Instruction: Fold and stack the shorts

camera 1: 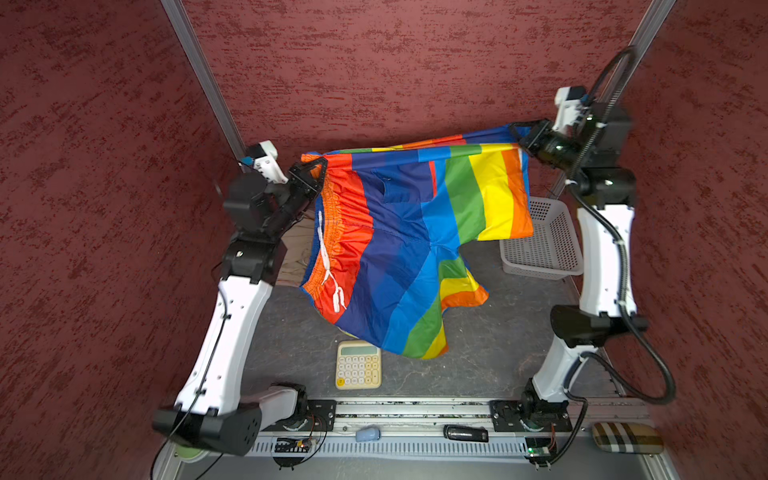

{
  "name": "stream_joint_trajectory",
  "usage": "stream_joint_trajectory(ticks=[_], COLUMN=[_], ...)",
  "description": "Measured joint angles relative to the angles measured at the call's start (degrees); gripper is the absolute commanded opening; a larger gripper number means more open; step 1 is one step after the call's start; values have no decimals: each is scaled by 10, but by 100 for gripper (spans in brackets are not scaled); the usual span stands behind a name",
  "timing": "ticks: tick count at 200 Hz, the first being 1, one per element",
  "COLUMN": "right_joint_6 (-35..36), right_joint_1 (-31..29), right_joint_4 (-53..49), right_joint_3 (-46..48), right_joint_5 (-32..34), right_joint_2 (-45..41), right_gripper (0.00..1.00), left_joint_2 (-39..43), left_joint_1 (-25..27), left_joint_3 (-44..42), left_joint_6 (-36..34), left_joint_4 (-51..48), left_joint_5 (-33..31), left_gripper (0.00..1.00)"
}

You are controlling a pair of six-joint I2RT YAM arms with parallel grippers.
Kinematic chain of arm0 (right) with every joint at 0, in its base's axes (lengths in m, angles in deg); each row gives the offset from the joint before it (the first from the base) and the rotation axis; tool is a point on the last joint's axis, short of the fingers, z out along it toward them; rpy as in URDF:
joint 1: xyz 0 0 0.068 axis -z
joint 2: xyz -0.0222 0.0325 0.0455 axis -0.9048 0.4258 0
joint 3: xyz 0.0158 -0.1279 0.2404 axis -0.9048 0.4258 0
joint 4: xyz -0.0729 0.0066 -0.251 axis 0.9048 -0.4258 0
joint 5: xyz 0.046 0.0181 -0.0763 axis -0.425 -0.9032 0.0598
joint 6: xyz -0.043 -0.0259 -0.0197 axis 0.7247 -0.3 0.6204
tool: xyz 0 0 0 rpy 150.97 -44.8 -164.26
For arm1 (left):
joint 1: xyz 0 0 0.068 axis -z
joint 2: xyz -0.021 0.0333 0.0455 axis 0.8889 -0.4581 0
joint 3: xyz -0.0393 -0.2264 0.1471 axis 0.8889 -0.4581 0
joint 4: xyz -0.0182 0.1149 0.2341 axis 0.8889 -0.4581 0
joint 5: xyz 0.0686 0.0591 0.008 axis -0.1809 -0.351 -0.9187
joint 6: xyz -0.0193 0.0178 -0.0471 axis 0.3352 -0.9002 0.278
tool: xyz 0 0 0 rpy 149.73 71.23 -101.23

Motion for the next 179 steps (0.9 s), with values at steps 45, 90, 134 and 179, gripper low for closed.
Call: stream_joint_trajectory(ticks=[45, 90, 134, 179], right_joint_6=[28, 52, 92, 45], right_joint_1=[5, 2, -42, -126], right_joint_4=[-54, -83, -60, 85], right_joint_3=[-15, -24, 181, 697], right_joint_5=[29, 38, 80, 102], right_joint_2=[226, 234, 25, -330], right_gripper=[0, 0, 0, 0], left_joint_2=[-268, -386, -373, -278], left_joint_1=[-11, -22, -47, -68], left_joint_3=[-34, -9, 19, -93], left_joint_6=[24, 30, 13, -27], left_joint_4=[10, 29, 49, 38], left_joint_5=[61, 122, 153, 171], left_gripper=[0, 0, 0, 0])
